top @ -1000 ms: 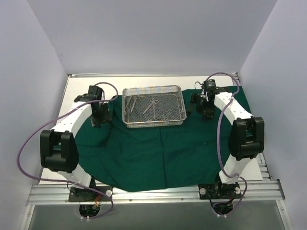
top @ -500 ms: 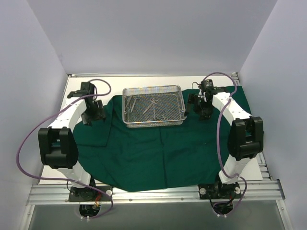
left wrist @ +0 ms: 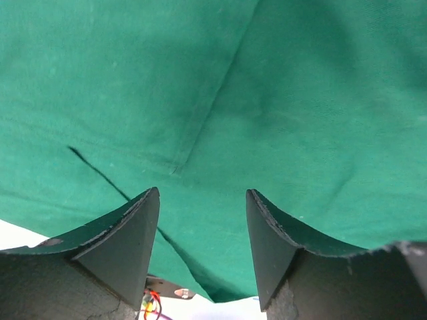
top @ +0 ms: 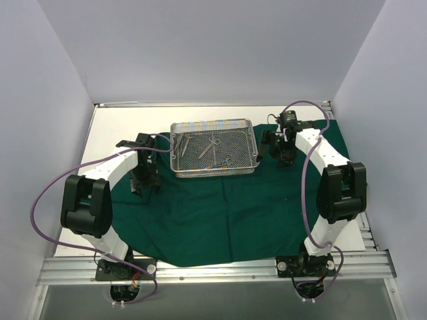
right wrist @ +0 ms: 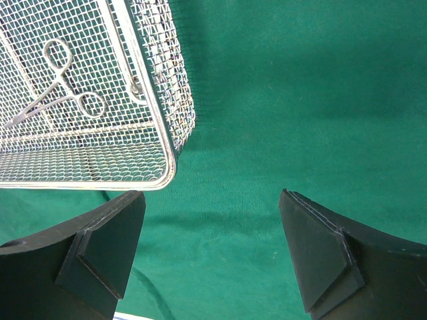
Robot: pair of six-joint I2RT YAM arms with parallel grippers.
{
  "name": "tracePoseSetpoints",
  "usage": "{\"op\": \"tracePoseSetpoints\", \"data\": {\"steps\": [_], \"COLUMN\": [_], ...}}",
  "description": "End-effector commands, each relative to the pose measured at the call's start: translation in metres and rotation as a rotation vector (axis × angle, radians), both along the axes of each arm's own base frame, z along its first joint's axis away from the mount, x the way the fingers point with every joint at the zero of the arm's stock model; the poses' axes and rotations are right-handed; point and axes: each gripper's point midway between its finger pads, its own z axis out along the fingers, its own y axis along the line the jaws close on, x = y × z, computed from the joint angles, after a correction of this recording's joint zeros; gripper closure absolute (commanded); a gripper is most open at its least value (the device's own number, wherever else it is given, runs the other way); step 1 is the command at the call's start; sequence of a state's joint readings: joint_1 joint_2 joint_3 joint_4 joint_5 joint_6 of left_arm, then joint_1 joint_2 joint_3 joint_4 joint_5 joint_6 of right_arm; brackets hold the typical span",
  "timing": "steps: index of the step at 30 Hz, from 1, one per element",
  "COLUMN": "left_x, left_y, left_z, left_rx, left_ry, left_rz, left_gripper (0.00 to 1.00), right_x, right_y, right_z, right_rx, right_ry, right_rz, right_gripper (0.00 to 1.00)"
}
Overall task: Open and lay out the surgical kit
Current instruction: Smooth out the surgical kit at the center of the board.
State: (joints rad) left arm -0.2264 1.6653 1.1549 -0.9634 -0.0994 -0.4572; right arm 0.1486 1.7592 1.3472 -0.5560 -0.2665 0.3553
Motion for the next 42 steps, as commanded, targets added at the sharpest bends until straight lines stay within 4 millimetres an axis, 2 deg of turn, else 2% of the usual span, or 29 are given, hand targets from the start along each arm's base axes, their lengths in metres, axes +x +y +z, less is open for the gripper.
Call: {"op": "tracePoseSetpoints", "data": {"steps": [1,7,28,33,42], "left_x": [-0.004,-0.002,-0.004,-0.003,0.008], "left_y": [0.007,0.018,0.034,0.034,0.036], "left_z": [-0.002,-0.009,-0.036,-0.034,-0.018], "left_rx": [0.044,0.115,0.24,0.243,0.25], "left_ry": [0.01,0.034,0.104,0.098,0.058], "left_rz": [0.044,0.05,0.059,0.059,0.054], "left_gripper": [0.37,0.4,0.55,0.59,0.71], "right_x": [-0.005,-0.007,-0.005,-0.006,-0.006], "right_y": [0.001,0.0,-0.001,-0.001,0.0], "right_z": [0.01,0.008,0.007,0.006,0.007], "right_rx": [0.004,0.0,-0.001,-0.002,0.001], "right_ry": [-0.018,-0.014,-0.011,-0.008,-0.009], "right_rz": [0.005,0.005,0.006,0.006,0.009], "right_gripper": [0.16,0.16,0.16,0.16,0.16]}}
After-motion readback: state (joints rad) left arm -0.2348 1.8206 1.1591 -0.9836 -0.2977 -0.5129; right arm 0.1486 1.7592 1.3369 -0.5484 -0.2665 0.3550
